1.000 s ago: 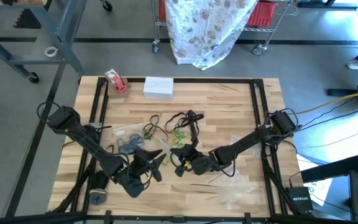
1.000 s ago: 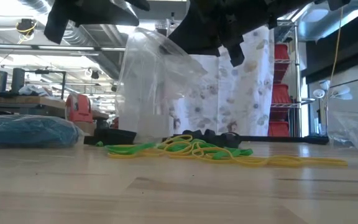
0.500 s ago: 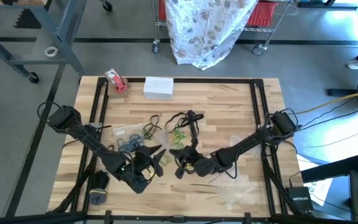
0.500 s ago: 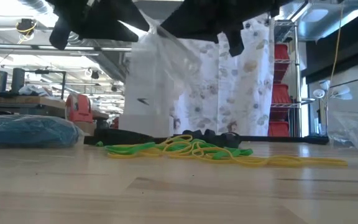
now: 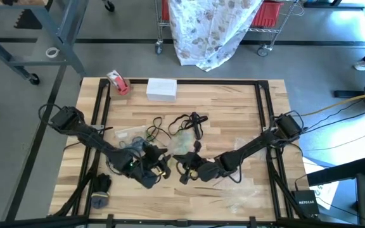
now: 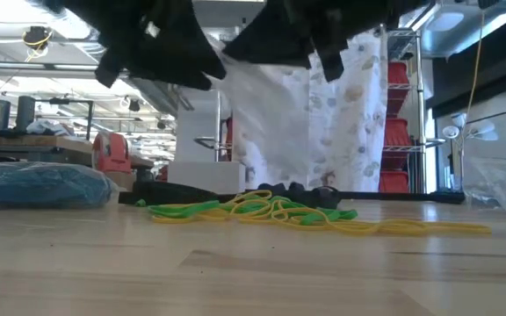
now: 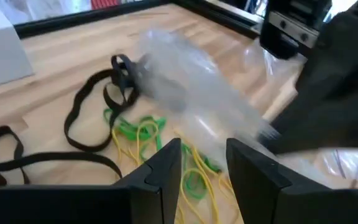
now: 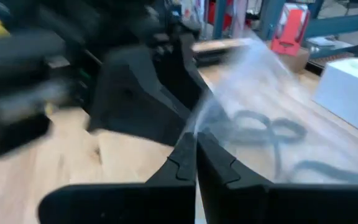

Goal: Sort rubber bands
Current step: Open the transparent zip bag

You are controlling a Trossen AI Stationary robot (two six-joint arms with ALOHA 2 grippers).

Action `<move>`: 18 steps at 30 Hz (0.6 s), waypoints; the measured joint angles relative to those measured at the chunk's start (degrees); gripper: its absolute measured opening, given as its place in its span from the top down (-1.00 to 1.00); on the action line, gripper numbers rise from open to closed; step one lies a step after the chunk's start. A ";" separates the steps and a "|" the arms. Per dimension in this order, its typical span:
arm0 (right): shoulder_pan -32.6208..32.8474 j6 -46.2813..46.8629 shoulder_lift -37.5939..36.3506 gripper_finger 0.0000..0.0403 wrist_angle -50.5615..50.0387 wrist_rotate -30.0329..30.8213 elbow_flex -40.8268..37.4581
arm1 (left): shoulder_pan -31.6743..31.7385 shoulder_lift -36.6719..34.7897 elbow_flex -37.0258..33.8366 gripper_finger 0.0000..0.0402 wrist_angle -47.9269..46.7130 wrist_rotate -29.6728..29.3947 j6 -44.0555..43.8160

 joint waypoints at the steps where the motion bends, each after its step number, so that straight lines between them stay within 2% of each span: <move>1: -0.13 0.87 0.30 1.00 -0.61 0.49 0.00 | -0.49 -0.20 0.00 0.40 -0.96 0.09 -0.94; 5: -0.41 3.44 1.63 1.00 -4.08 1.96 0.00 | -2.66 -0.59 0.02 0.40 -5.52 0.22 -6.61; 11: -0.45 4.00 4.16 1.00 -1.93 1.92 -0.04 | -5.40 -0.59 0.00 0.40 -8.65 -2.31 -17.72; 18: -0.89 3.88 4.54 1.00 1.76 1.26 -0.04 | -4.36 -0.65 0.00 0.40 -7.04 -3.61 -19.61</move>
